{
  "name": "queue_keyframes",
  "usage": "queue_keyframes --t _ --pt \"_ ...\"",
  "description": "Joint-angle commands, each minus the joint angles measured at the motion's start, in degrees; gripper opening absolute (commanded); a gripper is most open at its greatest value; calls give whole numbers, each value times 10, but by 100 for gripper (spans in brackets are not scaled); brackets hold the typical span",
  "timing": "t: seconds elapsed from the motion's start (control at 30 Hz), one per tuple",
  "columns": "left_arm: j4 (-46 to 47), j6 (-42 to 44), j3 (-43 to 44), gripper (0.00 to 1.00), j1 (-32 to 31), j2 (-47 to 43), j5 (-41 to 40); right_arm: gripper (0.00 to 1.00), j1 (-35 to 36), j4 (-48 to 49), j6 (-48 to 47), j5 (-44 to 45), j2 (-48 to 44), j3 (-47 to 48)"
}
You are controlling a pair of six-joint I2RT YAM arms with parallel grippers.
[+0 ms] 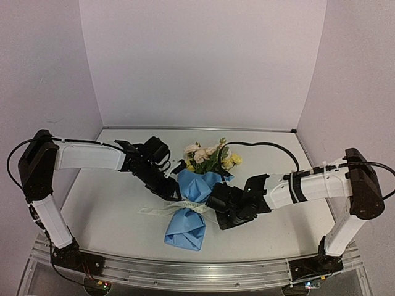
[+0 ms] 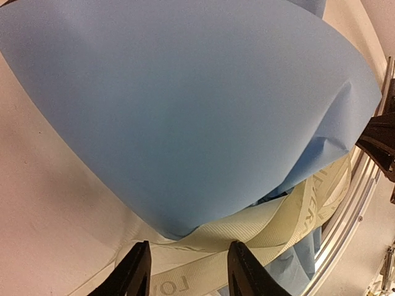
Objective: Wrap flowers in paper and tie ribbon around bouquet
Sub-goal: Adjust the ribbon on the folded bouquet.
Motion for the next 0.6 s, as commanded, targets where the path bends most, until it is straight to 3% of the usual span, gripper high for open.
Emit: queue_keyframes --t 0.0,0.2,0.33,0.47,0.57 --pt "-8 10 20 38 2 1 11 0 4 4 1 9 1 3" --pt "6 -4 8 11 3 -9 6 0 4 4 3 10 4 4" --pt "19 -10 -4 1 5 -20 -1 0 4 3 3 13 3 4" --pt "30 -3 -17 3 11 -34 0 0 4 2 4 16 3 -1" --pt "15 20 -10 25 12 -27 12 0 4 1 3 16 2 -2"
